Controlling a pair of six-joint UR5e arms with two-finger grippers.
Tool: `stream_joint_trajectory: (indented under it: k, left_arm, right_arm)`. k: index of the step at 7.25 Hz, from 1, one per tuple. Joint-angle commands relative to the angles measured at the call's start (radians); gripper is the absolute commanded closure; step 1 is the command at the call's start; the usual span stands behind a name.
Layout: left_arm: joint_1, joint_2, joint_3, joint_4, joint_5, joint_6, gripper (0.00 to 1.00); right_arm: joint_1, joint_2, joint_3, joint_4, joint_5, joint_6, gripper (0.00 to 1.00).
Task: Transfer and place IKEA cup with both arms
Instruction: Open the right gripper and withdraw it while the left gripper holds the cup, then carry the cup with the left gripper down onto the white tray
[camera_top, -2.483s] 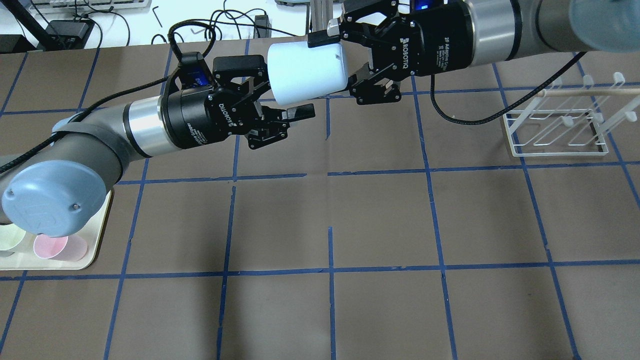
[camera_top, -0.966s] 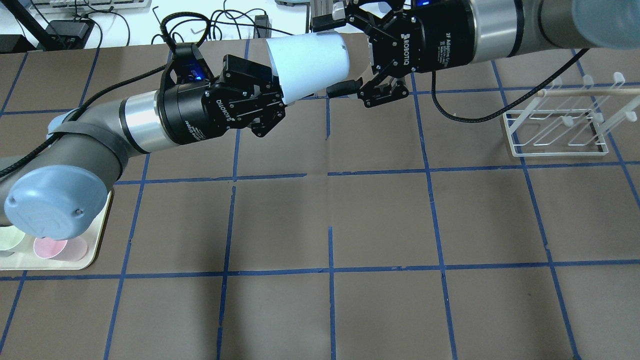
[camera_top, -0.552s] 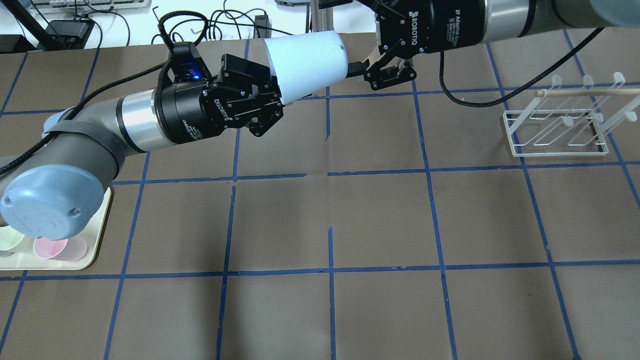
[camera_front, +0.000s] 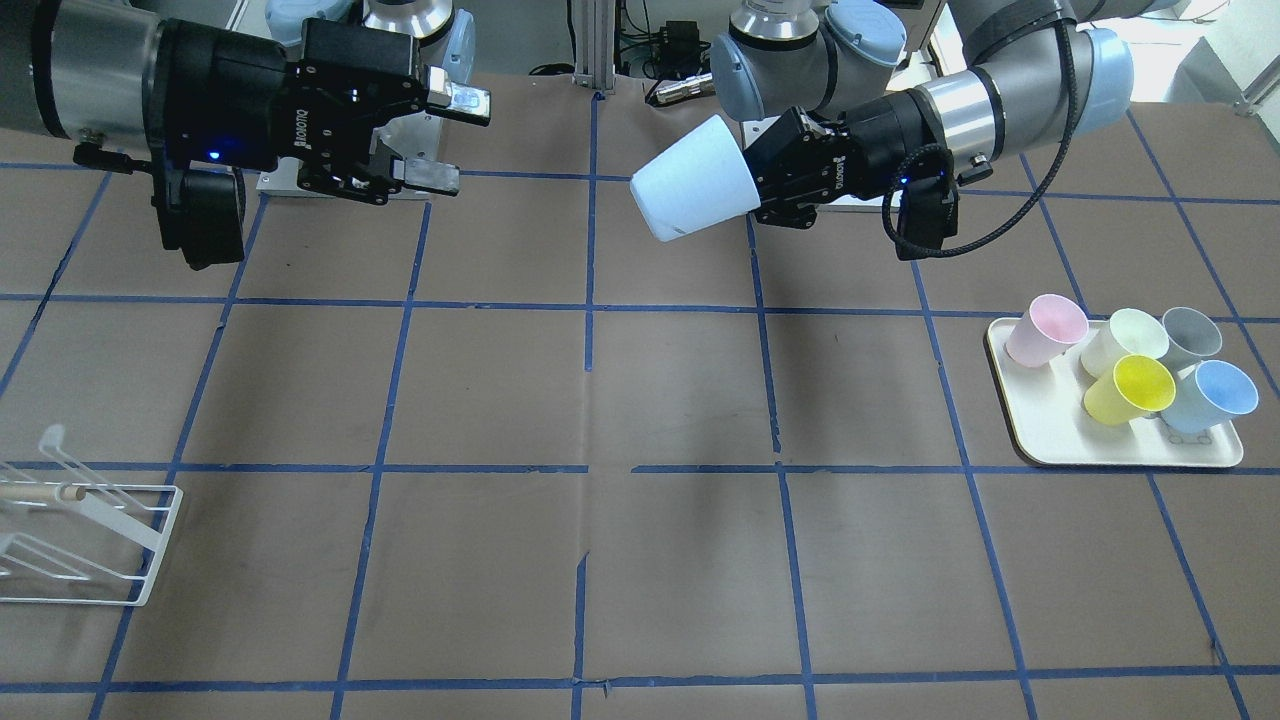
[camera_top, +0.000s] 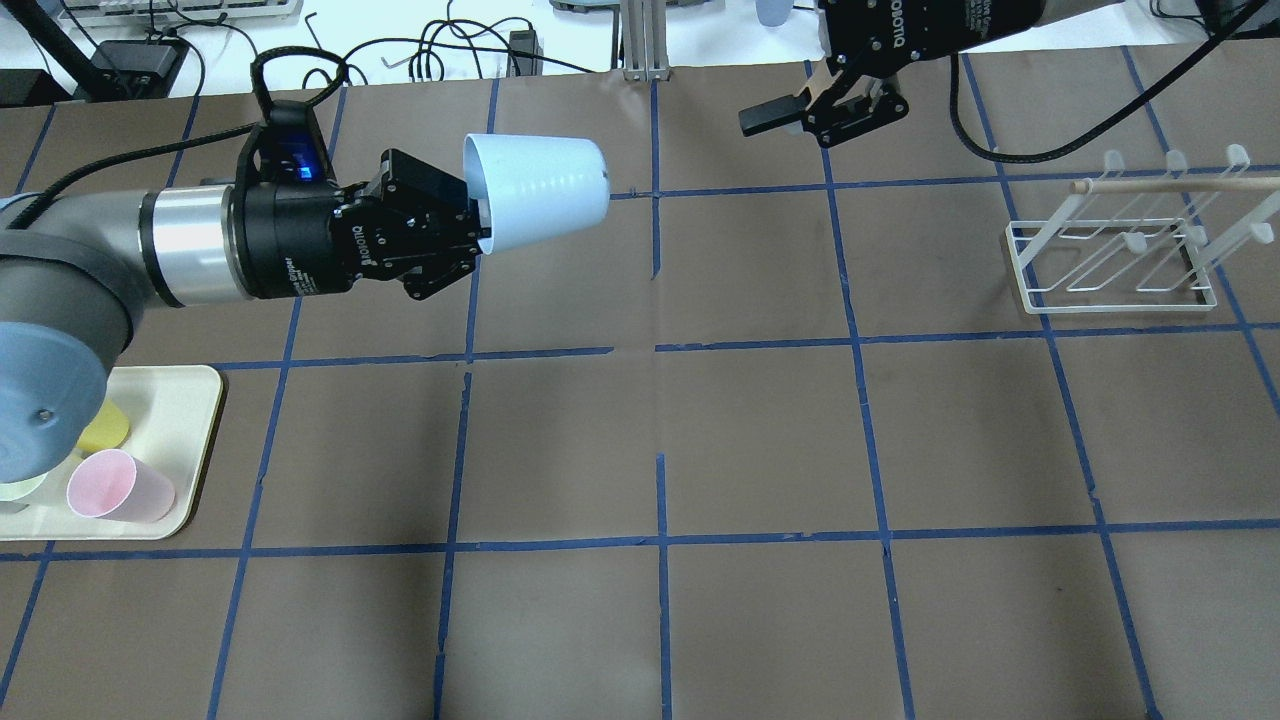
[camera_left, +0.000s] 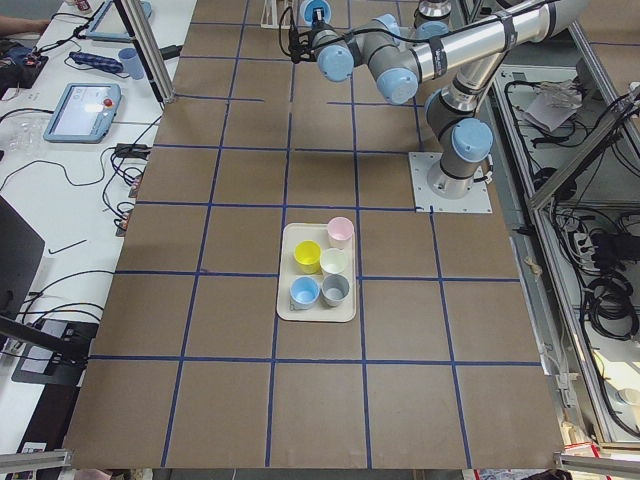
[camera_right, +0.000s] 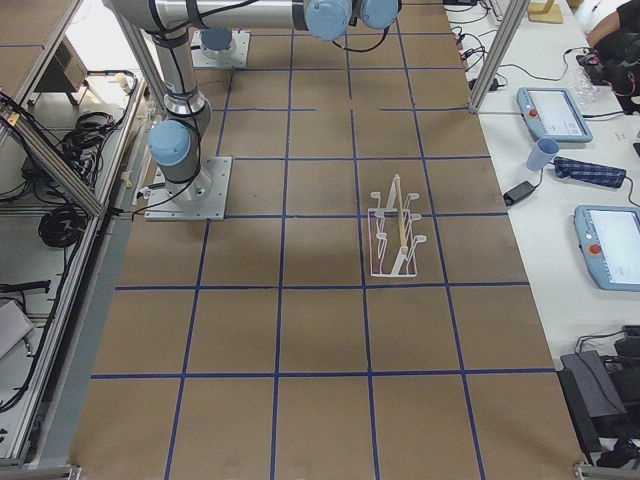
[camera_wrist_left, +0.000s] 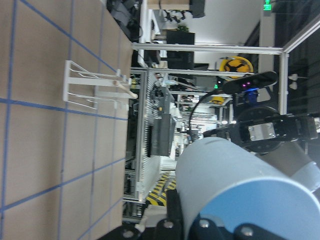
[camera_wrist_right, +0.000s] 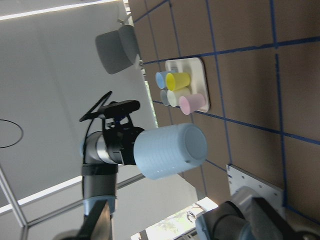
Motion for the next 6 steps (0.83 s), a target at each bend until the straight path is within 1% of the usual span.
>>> stream_joint_trajectory:
  k: [1, 2, 3, 4, 5, 6]
  left_arm:
    - [0.078, 0.019, 0.02, 0.029, 0.36, 0.006, 1.0]
    - [0.113, 0.022, 0.027, 0.108, 0.582, 0.006, 1.0]
    - [0.136, -0.001, 0.044, 0.164, 0.741, 0.014, 1.0]
    - [0.14, -0.025, 0.067, 0.192, 0.858, 0.061, 1.0]
    - [0.14, -0.059, 0.079, 0.245, 0.966, 0.081, 1.0]
    - [0.14, -0.114, 0.086, 0.344, 1.08, 0.173, 1.0]
  right_arm:
    - [-0.003, -0.007, -0.013, -0.149, -0.298, 0.145, 0.0]
    - [-0.002, -0.009, -0.007, -0.218, -0.43, 0.218, 0.0]
    - [0.0, -0.01, -0.005, -0.264, -0.571, 0.264, 0.0]
    - [0.001, -0.01, -0.005, -0.304, -0.713, 0.289, 0.0]
    - [0.004, -0.01, -0.005, -0.34, -0.82, 0.347, 0.0]
    - [0.015, -0.013, -0.004, -0.389, -0.905, 0.418, 0.0]
